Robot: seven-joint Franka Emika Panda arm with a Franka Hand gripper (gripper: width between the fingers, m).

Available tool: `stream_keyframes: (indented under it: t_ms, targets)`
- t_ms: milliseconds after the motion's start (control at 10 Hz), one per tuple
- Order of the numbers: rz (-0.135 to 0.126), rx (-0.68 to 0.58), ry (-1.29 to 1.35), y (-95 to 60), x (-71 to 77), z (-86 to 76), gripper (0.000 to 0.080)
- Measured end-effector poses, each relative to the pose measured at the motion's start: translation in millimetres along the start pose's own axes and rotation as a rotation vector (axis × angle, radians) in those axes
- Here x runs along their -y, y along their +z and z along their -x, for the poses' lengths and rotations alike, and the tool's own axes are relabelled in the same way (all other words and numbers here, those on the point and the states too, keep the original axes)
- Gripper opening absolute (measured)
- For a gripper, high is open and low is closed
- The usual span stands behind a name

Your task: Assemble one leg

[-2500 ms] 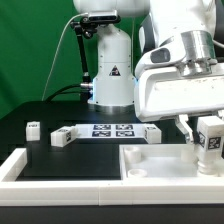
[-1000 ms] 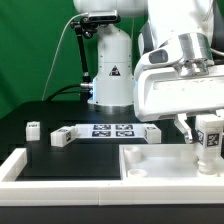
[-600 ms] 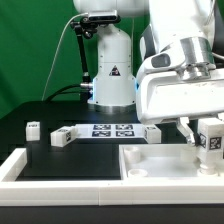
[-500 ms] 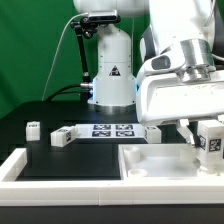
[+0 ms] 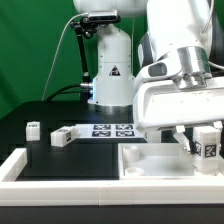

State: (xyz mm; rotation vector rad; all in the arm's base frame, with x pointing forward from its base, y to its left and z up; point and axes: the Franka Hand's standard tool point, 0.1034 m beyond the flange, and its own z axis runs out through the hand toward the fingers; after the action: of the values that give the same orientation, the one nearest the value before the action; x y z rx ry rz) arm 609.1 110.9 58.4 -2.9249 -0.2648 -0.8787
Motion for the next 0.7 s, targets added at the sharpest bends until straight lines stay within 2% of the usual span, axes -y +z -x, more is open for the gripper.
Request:
stream_keyframes:
  t_ms: [200,300,400,500,600,700]
  targets:
    - [-0.003,0.018,0.000,1.4,0.5,2.7,0.0287]
    - [-0.003,0.018,0.000,1.4,0.4,2.8,0.0463]
    - [-0.003,0.019,0.000,1.6,0.4,3.0,0.0583]
    - [-0.003,0.019,0.000,1.6,0.5,3.1,0.0583]
    - [-0.003,0.019,0.000,1.7,0.5,3.2,0.0637]
    - [-0.003,0.019,0.000,1.7,0.5,3.2,0.0646]
